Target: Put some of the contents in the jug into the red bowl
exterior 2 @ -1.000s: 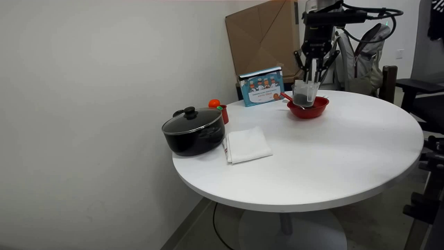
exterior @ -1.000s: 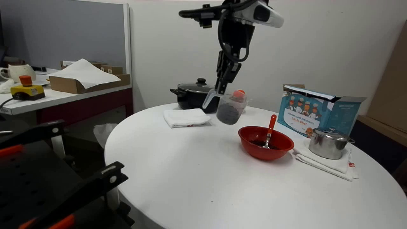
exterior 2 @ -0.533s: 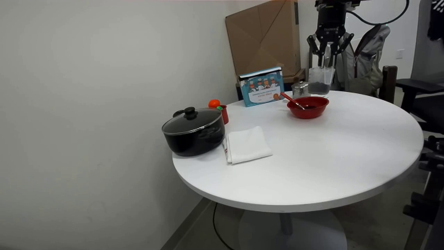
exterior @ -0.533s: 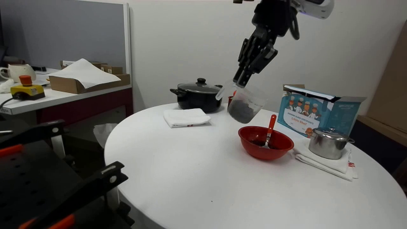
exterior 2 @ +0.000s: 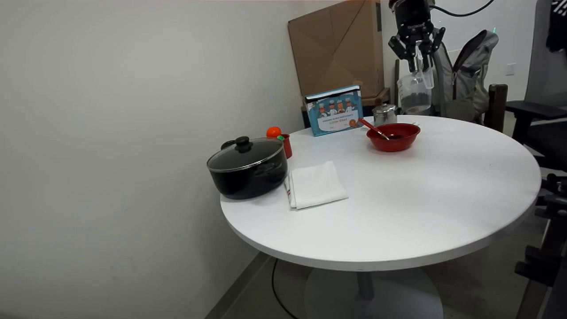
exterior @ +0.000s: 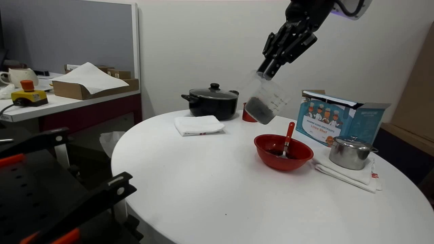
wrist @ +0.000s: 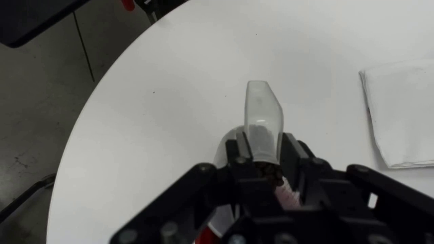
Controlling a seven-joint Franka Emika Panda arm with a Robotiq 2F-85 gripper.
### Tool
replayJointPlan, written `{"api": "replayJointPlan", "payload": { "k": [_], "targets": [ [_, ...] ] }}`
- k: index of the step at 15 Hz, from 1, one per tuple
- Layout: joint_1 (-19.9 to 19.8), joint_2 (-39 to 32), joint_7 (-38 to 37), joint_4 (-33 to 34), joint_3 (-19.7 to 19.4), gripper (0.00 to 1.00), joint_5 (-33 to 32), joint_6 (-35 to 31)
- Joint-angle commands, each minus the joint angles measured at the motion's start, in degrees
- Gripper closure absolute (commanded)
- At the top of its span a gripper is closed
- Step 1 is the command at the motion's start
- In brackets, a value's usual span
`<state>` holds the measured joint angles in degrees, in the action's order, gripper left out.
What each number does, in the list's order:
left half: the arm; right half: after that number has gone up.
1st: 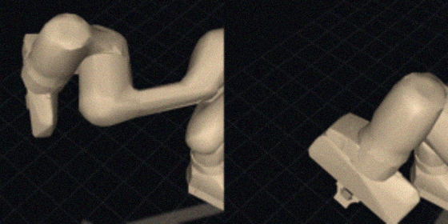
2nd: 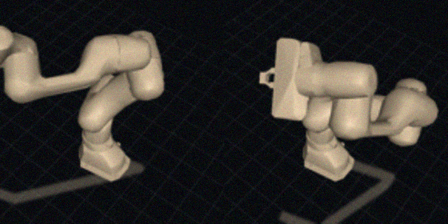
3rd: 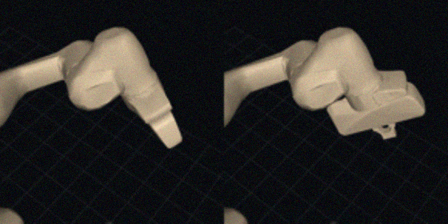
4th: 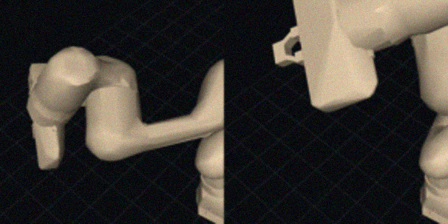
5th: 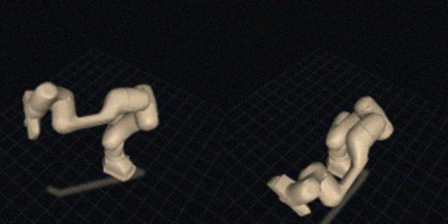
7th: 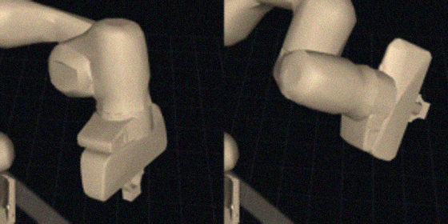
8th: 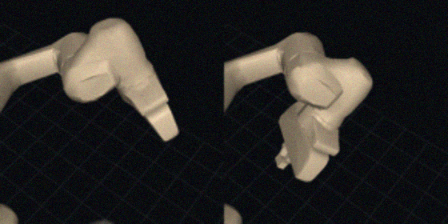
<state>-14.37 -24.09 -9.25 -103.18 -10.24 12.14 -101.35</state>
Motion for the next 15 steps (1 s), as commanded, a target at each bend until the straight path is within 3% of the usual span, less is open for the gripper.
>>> {"api": "replayJointPlan", "payload": {
  "k": [1,9,15],
  "targets": [
    [-0.2,-7.3,0.0,11.3,0.0,0.93,-1.3,8.8],
    [-2.1,-20.9,2.2,26.5,2.2,0.93,1.5,17.8],
    [-6.4,-27.2,3.1,37.6,5.0,0.93,9.3,24.3]
  ]
}}
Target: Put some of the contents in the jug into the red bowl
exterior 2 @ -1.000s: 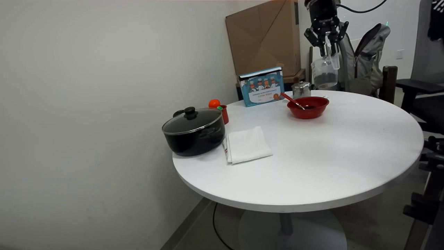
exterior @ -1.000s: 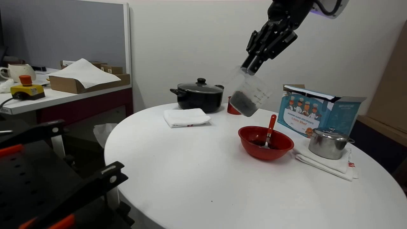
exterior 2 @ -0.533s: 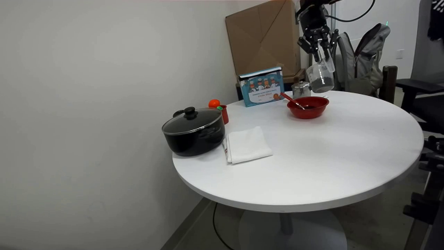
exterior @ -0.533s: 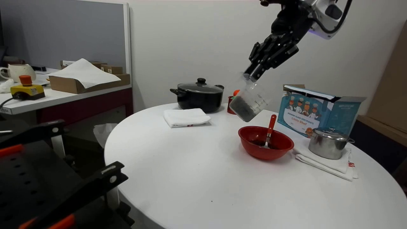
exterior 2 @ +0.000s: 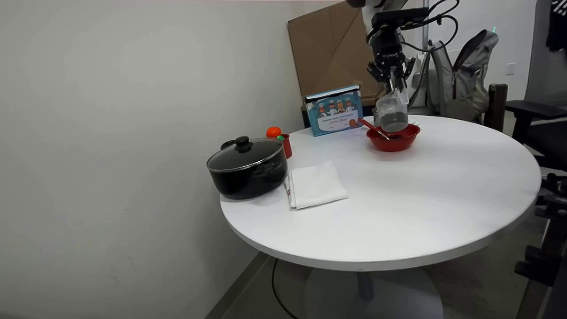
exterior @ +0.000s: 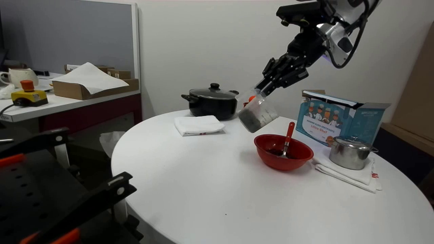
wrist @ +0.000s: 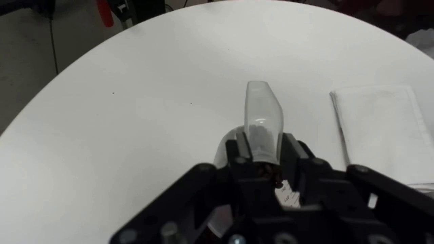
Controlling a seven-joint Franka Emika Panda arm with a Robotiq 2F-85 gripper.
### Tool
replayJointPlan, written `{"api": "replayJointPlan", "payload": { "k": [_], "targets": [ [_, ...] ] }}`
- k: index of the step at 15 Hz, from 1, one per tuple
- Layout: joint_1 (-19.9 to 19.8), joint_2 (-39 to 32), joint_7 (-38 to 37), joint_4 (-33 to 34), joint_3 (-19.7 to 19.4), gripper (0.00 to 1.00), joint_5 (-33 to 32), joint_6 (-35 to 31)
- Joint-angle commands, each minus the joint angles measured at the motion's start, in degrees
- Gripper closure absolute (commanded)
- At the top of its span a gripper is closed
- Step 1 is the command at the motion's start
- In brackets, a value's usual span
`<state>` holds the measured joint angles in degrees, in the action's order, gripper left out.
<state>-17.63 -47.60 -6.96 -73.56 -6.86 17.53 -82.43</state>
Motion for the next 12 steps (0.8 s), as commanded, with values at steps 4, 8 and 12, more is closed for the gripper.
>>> {"api": "replayJointPlan", "payload": {
  "k": [4,8,12],
  "targets": [
    [-6.7,-5.6,0.4,11.7,2.2,0.93,8.9,8.1],
    [-10.2,-6.7,0.6,10.4,2.8,0.93,13.6,7.2],
    [-13.8,-7.5,2.3,7.4,5.4,0.93,22.6,4.2]
  ]
}}
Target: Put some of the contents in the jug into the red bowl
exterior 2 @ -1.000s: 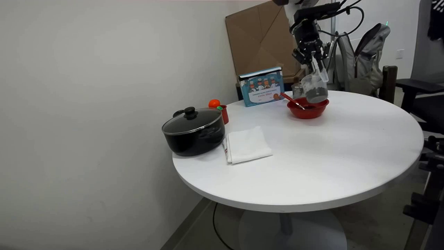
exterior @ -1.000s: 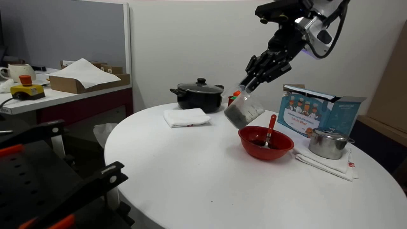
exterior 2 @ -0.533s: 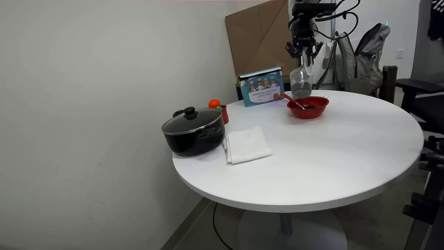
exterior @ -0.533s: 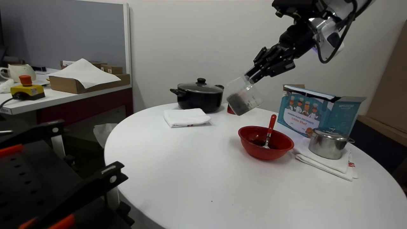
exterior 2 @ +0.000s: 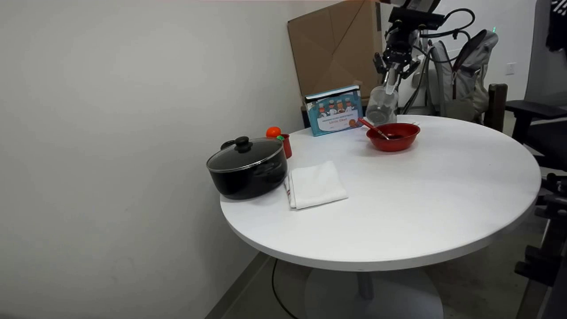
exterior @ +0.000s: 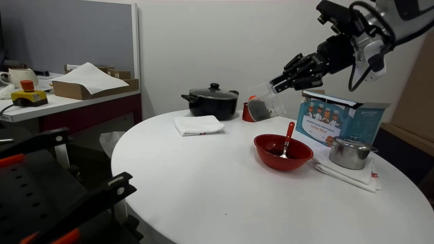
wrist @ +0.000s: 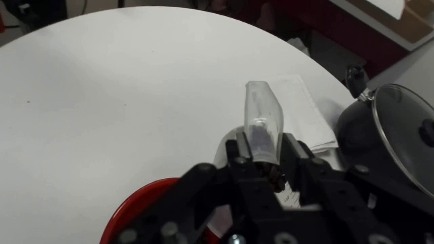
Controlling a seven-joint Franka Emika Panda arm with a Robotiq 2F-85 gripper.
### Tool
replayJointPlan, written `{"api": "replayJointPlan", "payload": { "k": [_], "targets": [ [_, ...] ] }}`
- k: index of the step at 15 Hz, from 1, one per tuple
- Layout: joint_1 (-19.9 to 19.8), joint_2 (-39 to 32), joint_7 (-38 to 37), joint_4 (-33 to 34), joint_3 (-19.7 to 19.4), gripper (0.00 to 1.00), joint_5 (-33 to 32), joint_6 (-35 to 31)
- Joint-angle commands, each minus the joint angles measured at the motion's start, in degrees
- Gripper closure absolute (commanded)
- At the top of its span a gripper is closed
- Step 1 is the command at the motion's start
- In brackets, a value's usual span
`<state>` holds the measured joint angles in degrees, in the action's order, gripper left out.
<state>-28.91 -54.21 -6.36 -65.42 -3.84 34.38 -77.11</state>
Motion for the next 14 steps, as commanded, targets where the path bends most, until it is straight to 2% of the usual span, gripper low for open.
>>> {"api": "replayJointPlan", "payload": {
  "k": [1,5,10,11,14],
  "targets": [
    [-3.3,-1.1,2.3,-1.5,3.1,0.93,8.0,-1.7],
    [-5.9,-0.9,5.9,-6.6,5.0,0.93,15.7,-4.5],
    [-8.2,0.4,11.7,-14.8,4.7,0.93,19.2,-5.7],
    [-7.1,0.7,13.7,-16.5,2.2,0.93,21.3,-5.0],
    [-7.8,2.0,18.5,-21.9,0.2,0.93,24.5,-5.1]
  ]
}}
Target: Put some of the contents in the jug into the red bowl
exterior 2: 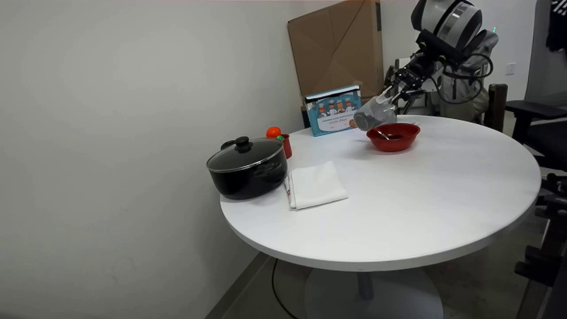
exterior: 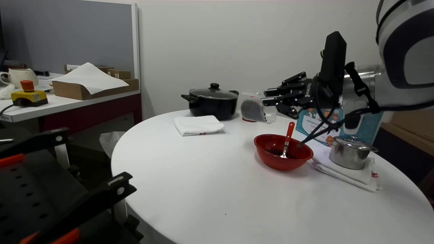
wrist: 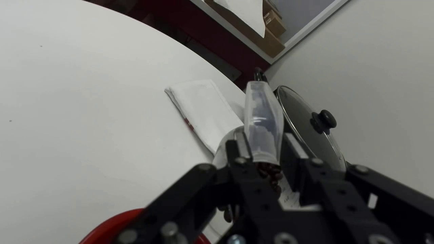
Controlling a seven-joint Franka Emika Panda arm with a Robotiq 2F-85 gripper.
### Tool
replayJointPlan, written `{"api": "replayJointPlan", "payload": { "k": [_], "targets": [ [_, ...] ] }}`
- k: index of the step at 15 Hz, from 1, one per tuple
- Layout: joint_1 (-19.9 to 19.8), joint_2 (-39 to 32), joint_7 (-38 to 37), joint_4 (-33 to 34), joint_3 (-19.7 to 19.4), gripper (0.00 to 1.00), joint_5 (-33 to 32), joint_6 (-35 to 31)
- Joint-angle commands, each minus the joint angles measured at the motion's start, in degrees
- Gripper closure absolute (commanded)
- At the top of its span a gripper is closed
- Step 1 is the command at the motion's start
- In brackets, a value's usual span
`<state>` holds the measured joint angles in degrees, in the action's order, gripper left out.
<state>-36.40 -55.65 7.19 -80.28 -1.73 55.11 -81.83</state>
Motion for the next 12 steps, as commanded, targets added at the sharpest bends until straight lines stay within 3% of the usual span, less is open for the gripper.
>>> {"api": "replayJointPlan", "payload": {
  "k": [1,12],
  "targets": [
    [-0.5,4.2,6.5,-8.9,-2.8,0.93,4.7,-0.3],
    [-1.7,10.7,20.1,-23.3,-8.9,0.93,15.4,-0.2]
  ]
}}
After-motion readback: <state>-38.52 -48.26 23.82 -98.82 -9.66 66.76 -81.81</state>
